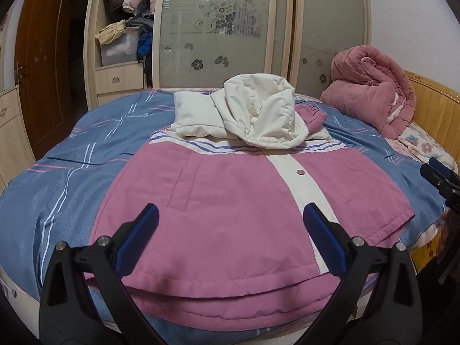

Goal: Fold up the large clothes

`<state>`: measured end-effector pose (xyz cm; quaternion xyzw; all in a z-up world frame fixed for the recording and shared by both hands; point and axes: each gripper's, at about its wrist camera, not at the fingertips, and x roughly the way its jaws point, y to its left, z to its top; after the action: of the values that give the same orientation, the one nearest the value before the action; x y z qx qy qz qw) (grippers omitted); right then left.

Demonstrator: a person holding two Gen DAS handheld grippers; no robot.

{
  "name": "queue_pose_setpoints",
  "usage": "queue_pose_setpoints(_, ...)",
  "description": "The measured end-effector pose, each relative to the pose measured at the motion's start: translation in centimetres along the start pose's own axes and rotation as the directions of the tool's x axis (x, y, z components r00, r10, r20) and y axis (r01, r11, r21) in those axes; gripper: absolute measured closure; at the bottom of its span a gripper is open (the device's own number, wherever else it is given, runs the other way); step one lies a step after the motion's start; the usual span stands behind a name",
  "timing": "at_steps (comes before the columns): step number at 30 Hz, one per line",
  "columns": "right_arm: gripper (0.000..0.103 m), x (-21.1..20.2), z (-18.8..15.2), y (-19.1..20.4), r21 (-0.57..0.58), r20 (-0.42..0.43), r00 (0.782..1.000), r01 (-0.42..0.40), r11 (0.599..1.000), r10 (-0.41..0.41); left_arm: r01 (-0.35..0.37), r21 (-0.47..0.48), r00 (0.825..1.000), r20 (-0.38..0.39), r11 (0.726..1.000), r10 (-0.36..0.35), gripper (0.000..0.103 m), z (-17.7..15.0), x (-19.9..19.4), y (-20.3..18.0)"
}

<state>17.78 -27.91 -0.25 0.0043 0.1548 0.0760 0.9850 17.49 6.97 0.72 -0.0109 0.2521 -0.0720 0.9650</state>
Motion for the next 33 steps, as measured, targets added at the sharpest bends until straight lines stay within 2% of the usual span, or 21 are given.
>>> queue_pose_setpoints(8,0.001,-0.3,-1.8,0.9,-0.104,-0.021,1.000,0.005,0.995,-0.007,0.000,0.041,0.999,-0.043,0.999,0.002,0.002,-1.3,0.4,-0.6)
queue_pose_setpoints(16,0.001,-0.5,-3.2,2.9,-0.235,-0.018,1.000,0.009,0.972,-0.014,-0.016,0.074,0.998,-0.052,0.997,0.020,0.002,-2.3,0.3,-0.9)
queue_pose_setpoints(22,0.001,-0.7,-4.2,3.6,-0.280,-0.016,0.999,0.023,0.960,-0.029,-0.021,0.077,0.998,-0.054,0.997,0.025,0.002,-2.6,-0.1,-0.8)
queue_pose_setpoints(26,0.001,-0.9,-5.3,3.9,-0.308,-0.049,0.999,-0.013,0.951,-0.002,-0.017,0.097,0.998,-0.058,0.995,0.022,0.002,-3.0,-0.4,-0.8)
queue_pose_setpoints(28,0.001,-1.3,-5.9,4.3,-0.355,-0.049,0.999,-0.021,0.935,0.004,-0.011,0.104,0.998,-0.056,0.994,0.017,0.002,-3.3,-0.7,-0.8)
queue_pose_setpoints(33,0.001,-1.5,-8.8,5.6,-0.534,-0.055,0.998,0.006,0.846,-0.042,-0.013,0.100,0.998,-0.055,0.995,0.019,0.002,-3.4,-1.0,-0.2)
